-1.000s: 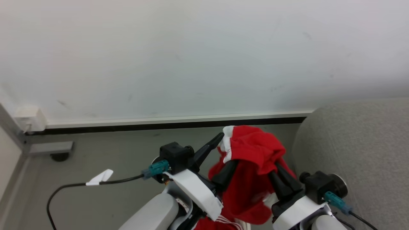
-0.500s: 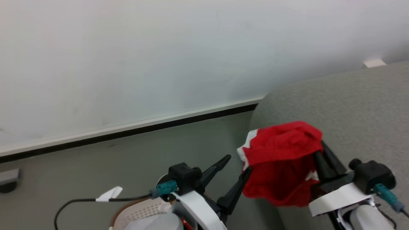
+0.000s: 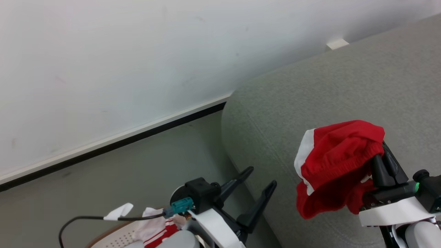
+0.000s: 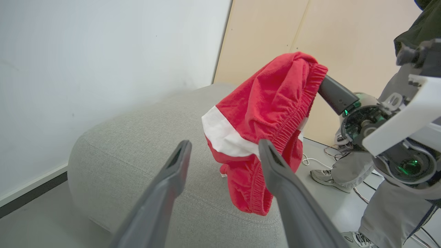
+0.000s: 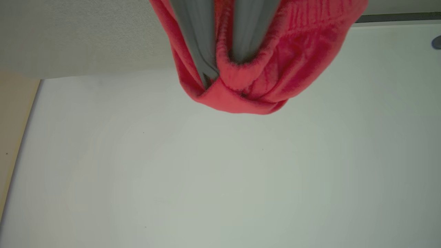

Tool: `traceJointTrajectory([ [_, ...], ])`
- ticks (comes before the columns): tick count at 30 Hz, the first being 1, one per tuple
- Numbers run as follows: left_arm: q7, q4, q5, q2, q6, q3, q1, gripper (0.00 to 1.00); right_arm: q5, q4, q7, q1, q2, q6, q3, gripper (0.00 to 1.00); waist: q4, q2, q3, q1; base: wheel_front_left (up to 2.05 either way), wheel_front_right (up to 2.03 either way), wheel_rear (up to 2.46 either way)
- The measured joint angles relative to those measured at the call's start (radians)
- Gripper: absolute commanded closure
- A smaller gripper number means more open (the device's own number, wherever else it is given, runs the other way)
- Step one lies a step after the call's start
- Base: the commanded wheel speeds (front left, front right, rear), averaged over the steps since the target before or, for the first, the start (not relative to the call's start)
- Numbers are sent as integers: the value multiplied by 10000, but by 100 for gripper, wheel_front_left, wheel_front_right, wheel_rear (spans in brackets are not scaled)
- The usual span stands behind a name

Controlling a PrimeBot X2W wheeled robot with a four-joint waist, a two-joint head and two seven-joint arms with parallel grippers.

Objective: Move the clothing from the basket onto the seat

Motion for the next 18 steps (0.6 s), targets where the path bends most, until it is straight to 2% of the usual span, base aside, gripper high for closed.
traceJointTrajectory([
  [8,-144,-42,355,79,104,134,-156,0,-19,-249,2,285,75,0,-61,100,-548,0,197,0,0,0,0],
  [18,-182,-15,564,125,71,203,-315,0,-59,-320,81,86,-8,0,67,100,-249,0,451,0,0,0,0],
])
